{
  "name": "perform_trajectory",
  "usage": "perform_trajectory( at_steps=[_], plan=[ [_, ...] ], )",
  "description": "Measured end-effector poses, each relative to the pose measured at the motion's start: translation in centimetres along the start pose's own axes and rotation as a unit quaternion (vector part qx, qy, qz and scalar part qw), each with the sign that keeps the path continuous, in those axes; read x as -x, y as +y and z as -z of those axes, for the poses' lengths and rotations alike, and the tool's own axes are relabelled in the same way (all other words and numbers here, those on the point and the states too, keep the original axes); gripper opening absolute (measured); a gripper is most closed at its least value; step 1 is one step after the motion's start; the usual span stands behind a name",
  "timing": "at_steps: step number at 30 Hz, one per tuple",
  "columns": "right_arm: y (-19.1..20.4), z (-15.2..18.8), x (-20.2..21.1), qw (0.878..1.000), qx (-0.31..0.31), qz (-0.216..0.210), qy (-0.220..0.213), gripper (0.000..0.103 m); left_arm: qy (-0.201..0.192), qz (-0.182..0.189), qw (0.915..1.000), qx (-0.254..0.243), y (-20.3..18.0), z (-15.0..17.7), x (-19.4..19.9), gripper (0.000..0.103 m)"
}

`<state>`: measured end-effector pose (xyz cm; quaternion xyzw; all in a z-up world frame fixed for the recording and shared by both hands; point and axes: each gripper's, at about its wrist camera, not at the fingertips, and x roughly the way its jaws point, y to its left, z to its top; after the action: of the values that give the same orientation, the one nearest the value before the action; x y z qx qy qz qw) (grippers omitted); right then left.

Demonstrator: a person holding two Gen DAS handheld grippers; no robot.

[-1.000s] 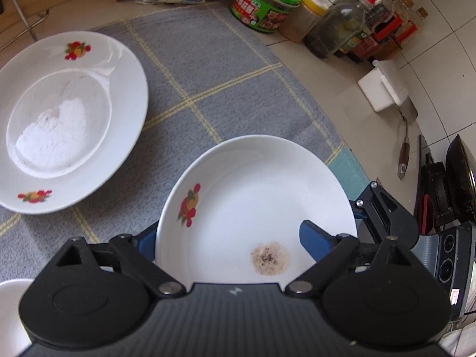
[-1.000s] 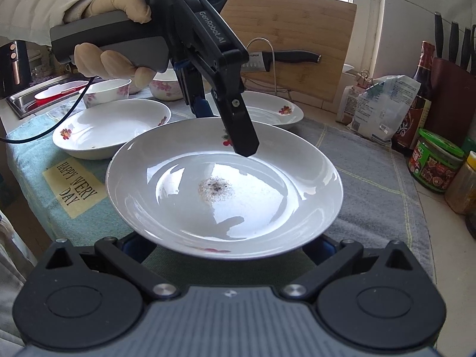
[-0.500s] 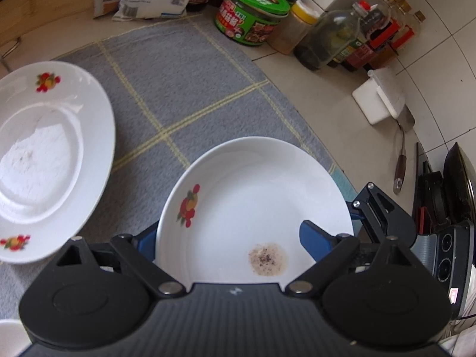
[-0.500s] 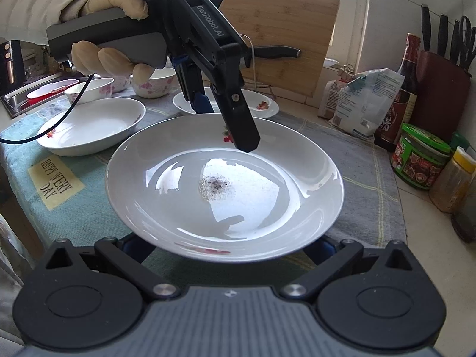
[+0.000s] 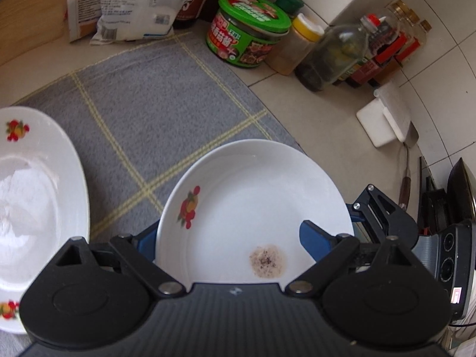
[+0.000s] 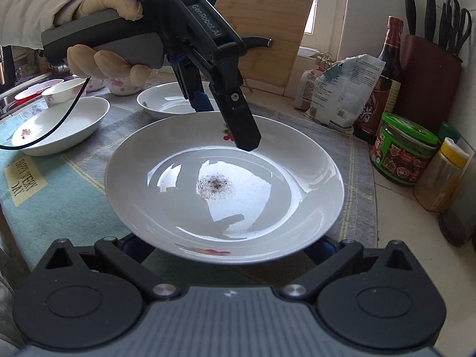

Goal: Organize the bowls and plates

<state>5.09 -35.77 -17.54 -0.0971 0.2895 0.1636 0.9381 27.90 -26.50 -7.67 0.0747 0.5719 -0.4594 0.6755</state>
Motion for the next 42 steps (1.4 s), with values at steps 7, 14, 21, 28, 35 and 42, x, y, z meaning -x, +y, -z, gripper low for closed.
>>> perform_trajectory(
  at_steps=[7,14,21,28,35,42],
  plan=[
    [-1.9,-0.4,-1.2,1.0,-0.004,0.0,0.008,0.103,-0.003,0.002,1.0,0.0,0.4,-1.6,-1.2,0.093],
    [-3.3,-0.2,-2.3,1.0,-0.008,0.003,0.022,0.103,-0.003,0.006,1.0,-0.003,0.5,-3.0,-2.4,0.093],
    [-4.3,-0.1,-2.5,0.999,-0.027,-0.004,0.026,0.103,0.002,0.006,1.0,-0.007,0.6,-3.7,-3.5,0.094],
    [-4.9,-0.4,-2.7,0.999,-0.03,-0.003,0.036,0.103,-0.002,0.01,0.9999,-0.006,0.7,-4.0,-4.0,0.094],
    [-4.9,-0.9,-2.9,0.998,-0.026,-0.003,0.057,0.103,-0.007,0.018,0.9998,-0.001,1.1,-4.1,-4.1,0.094],
    [-4.5,-1.1,-2.5,0.997,-0.026,0.005,0.077,0.103,-0.015,0.026,0.9995,0.004,1.2,-3.9,-3.8,0.093]
  ],
)
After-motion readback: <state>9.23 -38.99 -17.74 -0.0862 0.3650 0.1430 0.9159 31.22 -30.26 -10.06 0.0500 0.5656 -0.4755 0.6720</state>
